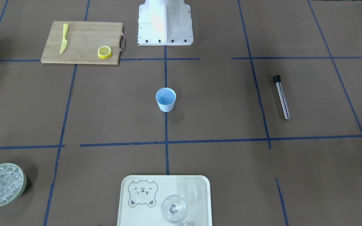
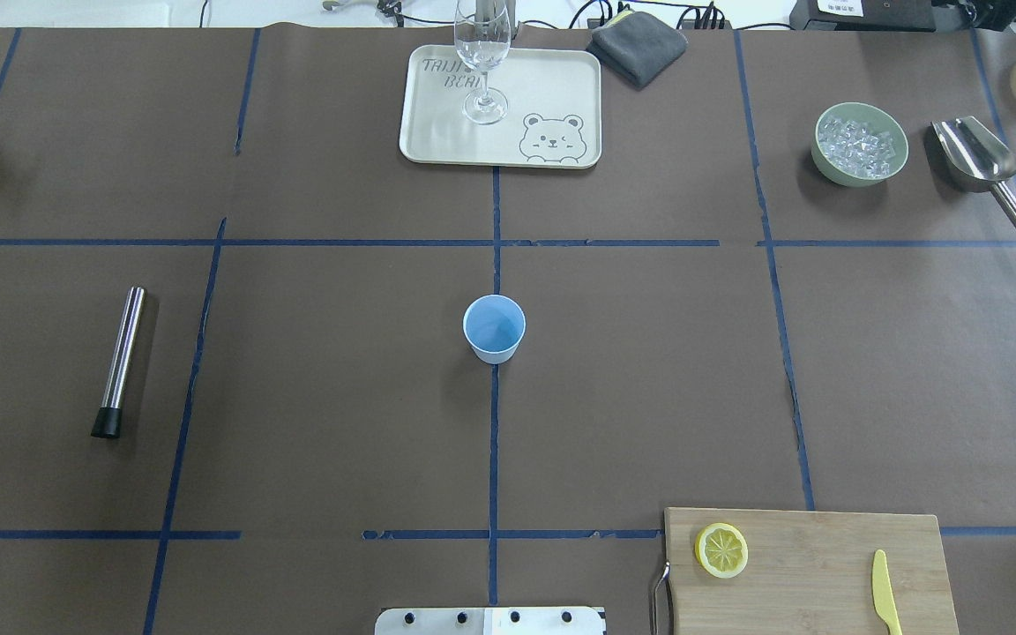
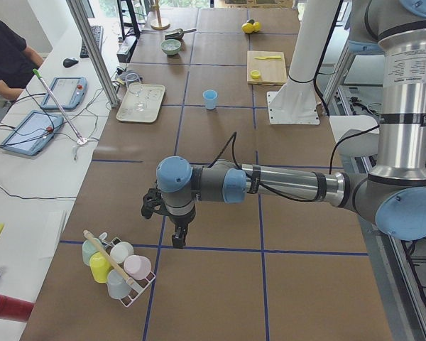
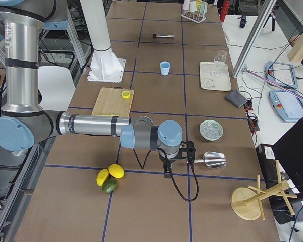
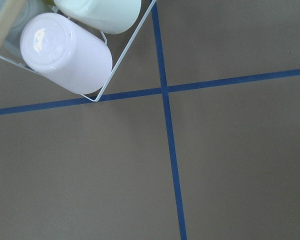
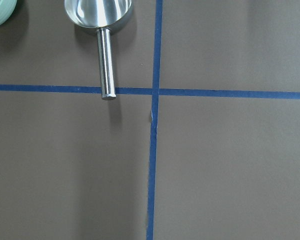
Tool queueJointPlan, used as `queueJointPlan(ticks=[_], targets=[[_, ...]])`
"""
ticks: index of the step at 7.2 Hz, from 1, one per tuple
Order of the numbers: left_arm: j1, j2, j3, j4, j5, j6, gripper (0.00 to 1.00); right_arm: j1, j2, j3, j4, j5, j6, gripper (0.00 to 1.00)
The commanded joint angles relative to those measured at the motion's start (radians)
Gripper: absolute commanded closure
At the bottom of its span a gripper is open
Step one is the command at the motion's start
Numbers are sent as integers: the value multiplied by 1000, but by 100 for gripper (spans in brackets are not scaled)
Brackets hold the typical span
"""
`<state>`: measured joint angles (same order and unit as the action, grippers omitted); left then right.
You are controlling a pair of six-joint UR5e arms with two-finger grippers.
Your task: Squeeze lemon into cup
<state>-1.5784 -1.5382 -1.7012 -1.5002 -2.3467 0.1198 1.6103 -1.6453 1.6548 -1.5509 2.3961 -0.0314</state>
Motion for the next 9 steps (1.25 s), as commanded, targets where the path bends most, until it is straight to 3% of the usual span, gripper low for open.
queueJointPlan(ticks=[1, 5, 9], targets=[[0, 0, 0, -2, 0, 1, 0, -1, 4, 5, 0, 0, 1, 0], [0, -3, -3, -2, 0, -2, 0, -1, 22, 11, 9, -2, 17, 0], [20, -34, -58, -3, 1, -34, 0, -7, -17, 104, 110, 17, 122, 0]])
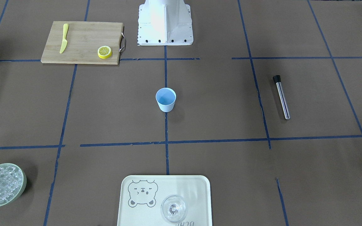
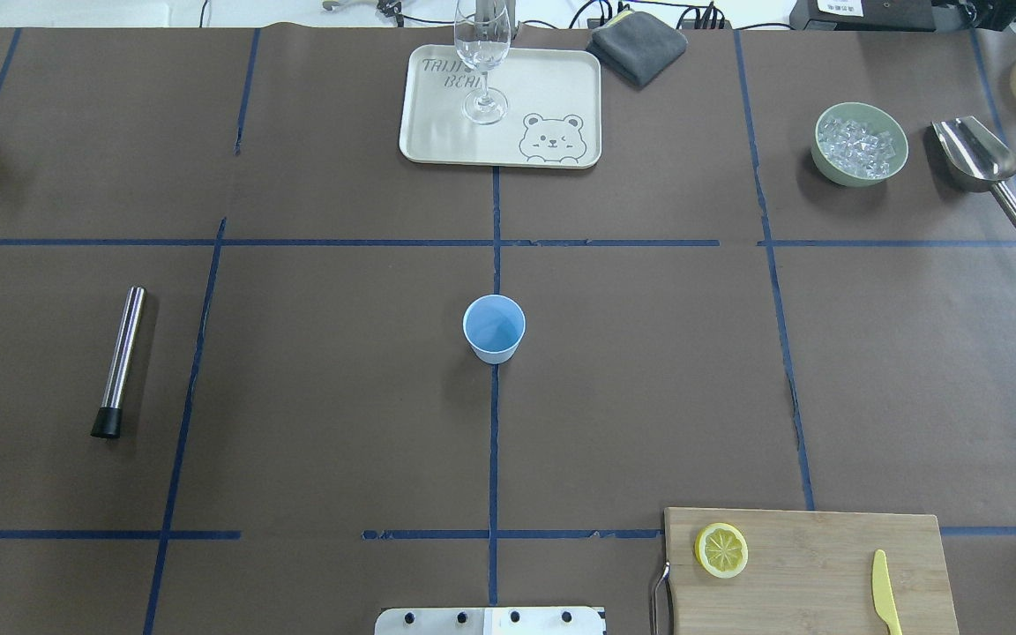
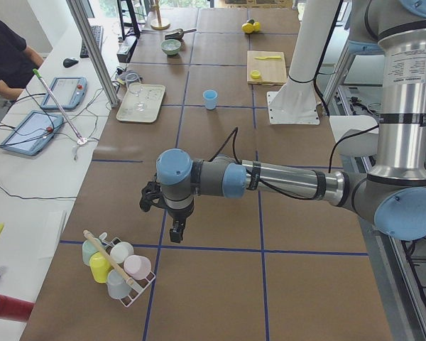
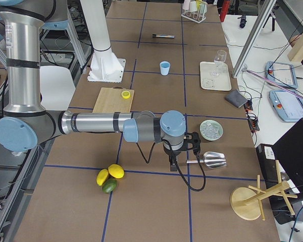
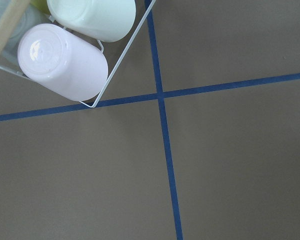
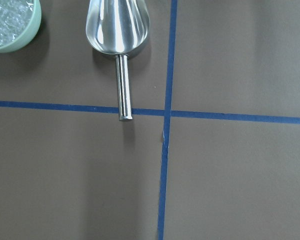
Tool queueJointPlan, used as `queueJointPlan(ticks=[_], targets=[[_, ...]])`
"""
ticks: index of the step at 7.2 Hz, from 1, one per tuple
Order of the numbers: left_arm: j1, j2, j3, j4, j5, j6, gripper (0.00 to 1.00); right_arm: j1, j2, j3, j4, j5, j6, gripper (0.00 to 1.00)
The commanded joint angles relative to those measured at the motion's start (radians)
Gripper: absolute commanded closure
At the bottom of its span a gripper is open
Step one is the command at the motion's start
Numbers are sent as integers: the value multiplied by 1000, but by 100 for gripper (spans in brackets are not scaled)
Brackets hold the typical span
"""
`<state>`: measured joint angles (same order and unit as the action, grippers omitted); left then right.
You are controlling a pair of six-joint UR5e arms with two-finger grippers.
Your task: Squeeze lemon into cup
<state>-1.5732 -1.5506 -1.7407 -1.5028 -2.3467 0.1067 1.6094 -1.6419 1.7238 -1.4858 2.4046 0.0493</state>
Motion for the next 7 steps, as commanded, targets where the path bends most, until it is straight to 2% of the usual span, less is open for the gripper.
queueJointPlan(ticks=[1, 2, 4, 5, 7], targets=[[63, -57, -22, -26, 0, -51, 0, -32, -24, 51, 68, 43, 111, 0], [114, -78, -13, -104, 1, -62, 0, -70, -39, 66, 108, 68, 160, 0], [284, -103, -5, -245, 10, -282, 0, -197, -62, 153, 186, 1, 443, 0], [323, -103, -8, -305, 10, -370, 0, -259, -84, 205, 209, -34, 511, 0], [363, -114, -17, -321, 12, -450, 0, -380, -108, 314, 210, -70, 709, 0]])
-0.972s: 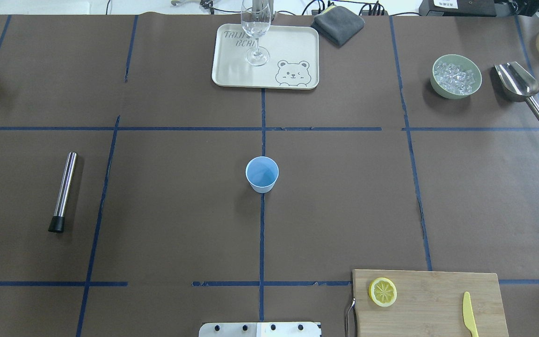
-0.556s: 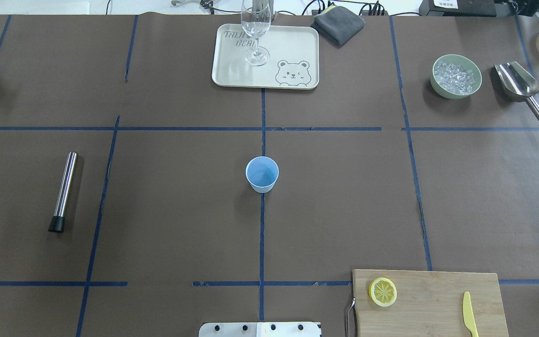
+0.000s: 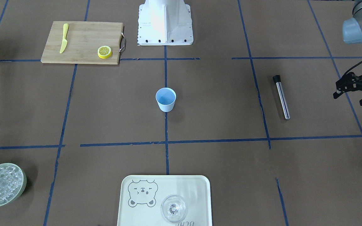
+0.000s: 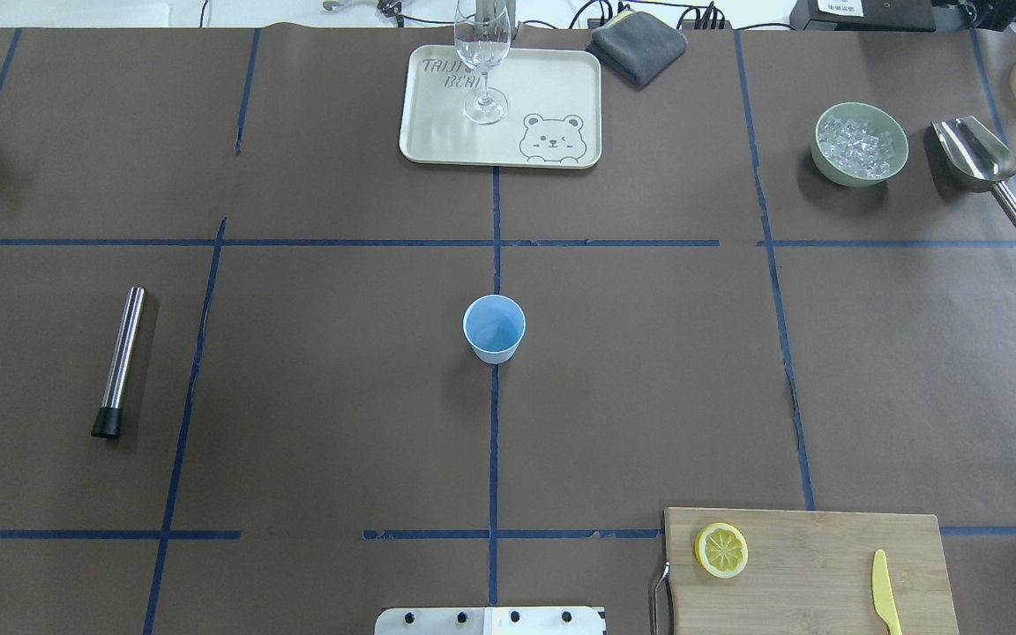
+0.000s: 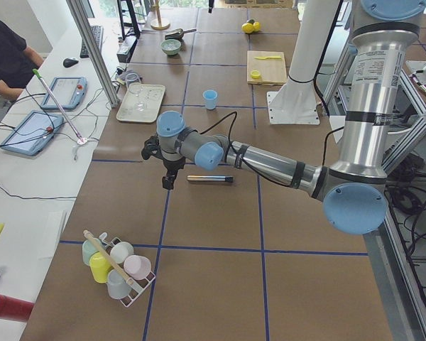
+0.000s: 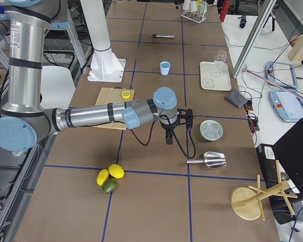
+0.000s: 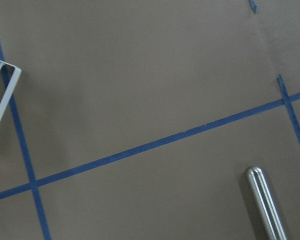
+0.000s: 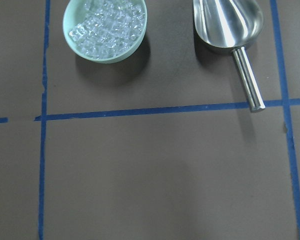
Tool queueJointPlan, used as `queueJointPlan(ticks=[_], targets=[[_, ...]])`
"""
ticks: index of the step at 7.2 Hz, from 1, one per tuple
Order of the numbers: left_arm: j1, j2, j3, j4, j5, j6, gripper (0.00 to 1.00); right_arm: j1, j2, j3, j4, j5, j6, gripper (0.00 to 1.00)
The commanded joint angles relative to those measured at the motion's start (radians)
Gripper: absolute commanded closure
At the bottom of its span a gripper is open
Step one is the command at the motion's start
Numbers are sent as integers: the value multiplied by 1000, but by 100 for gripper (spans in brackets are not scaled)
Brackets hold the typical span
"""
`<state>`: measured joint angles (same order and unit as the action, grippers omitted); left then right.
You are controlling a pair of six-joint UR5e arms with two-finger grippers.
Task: Squeeze lemon into cup
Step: 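Move the right gripper down toward the lemon slice on the wooden board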
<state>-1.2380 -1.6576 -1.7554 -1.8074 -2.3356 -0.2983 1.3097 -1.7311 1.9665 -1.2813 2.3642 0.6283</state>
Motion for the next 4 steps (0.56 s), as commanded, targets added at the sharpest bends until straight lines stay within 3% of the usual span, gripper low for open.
queueJointPlan(ticks=[1, 2, 3, 4], targets=[[31, -22, 10, -16, 1, -79, 0, -199, -36, 157, 7, -116, 295, 0], [61, -28, 10, -18, 8, -150, 0, -295, -41, 205, 11, -158, 388, 0], [90, -45, -1, -18, 80, -232, 0, -379, -41, 242, 11, -207, 468, 0], [109, -60, -3, -18, 94, -293, 0, -514, -41, 283, 11, -314, 587, 0]])
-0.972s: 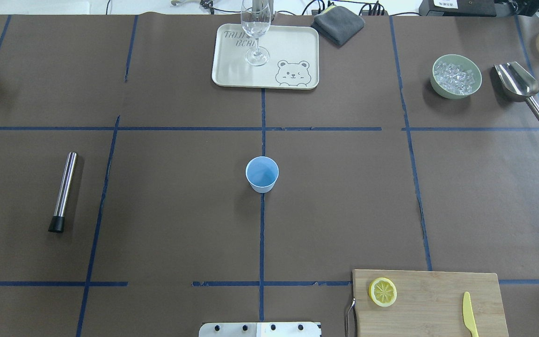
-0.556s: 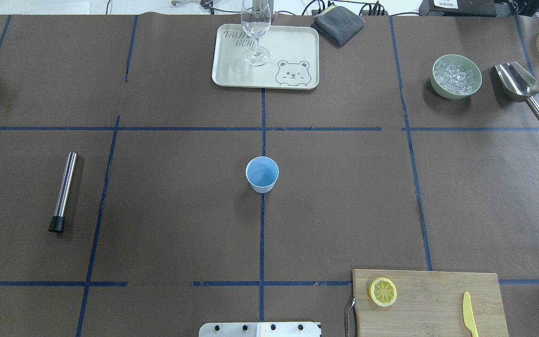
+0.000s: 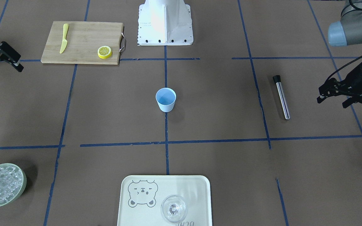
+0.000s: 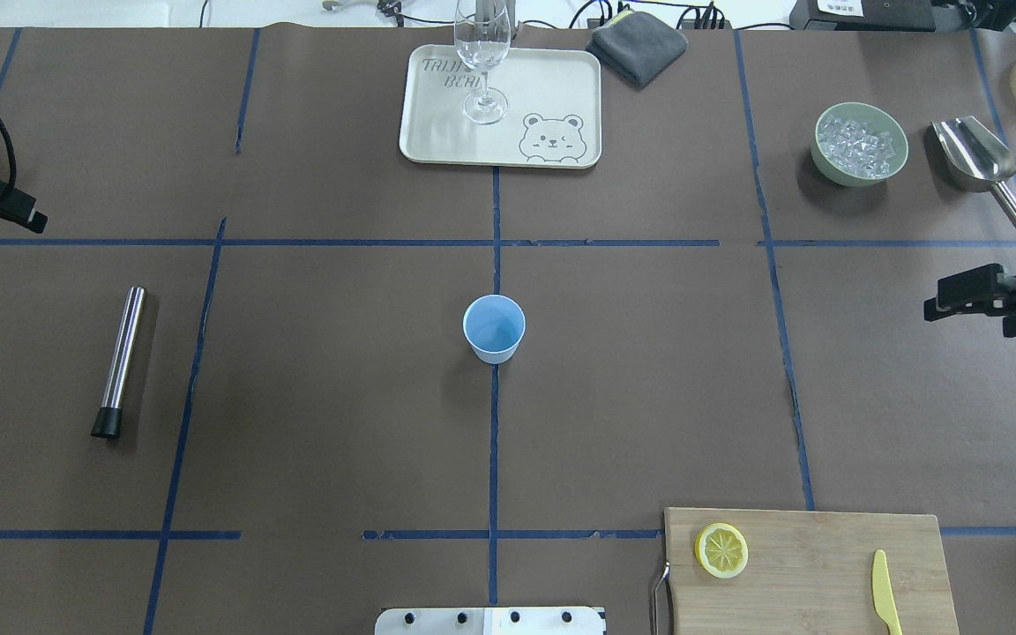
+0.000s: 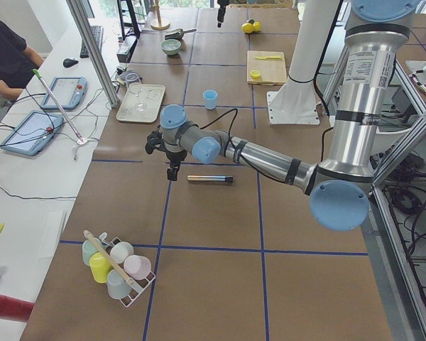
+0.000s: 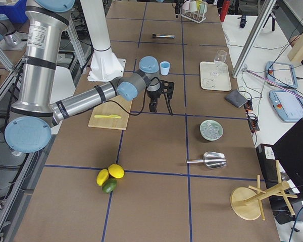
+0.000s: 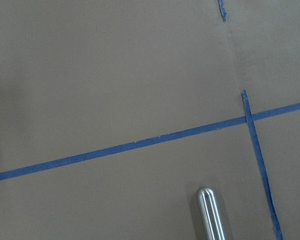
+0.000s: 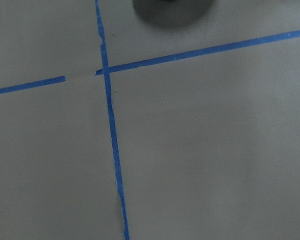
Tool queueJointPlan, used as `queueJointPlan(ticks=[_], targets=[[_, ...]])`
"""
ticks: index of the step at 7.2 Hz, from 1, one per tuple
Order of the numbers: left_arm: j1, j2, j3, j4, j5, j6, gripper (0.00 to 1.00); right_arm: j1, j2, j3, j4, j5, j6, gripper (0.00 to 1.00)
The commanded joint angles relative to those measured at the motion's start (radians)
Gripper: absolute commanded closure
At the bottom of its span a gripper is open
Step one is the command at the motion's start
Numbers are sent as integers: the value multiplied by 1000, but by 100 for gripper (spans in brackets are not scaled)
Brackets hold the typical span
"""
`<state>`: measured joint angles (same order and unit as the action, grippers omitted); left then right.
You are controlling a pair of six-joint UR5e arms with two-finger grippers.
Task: Squeeze lemon into cup
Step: 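Move the right gripper down toward the lemon slice on the wooden board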
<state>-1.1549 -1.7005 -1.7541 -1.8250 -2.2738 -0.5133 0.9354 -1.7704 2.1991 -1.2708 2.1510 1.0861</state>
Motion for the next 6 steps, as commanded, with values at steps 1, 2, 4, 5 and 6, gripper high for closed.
queueJointPlan(ticks=[1, 2, 4, 5, 6], targets=[[33, -22, -1, 0, 36, -108, 0, -309, 2, 82, 4, -249, 252, 0], [37, -30, 10, 0, 36, -116, 0, -463, 3, 85, 49, -390, 370, 0], [50, -30, 11, -2, 36, -131, 0, -697, 40, 82, 57, -581, 474, 0], [53, -30, 16, -2, 36, -131, 0, -749, 49, 77, 53, -618, 475, 0], [53, -33, 18, -3, 36, -131, 0, -774, 52, 51, 53, -626, 475, 0]])
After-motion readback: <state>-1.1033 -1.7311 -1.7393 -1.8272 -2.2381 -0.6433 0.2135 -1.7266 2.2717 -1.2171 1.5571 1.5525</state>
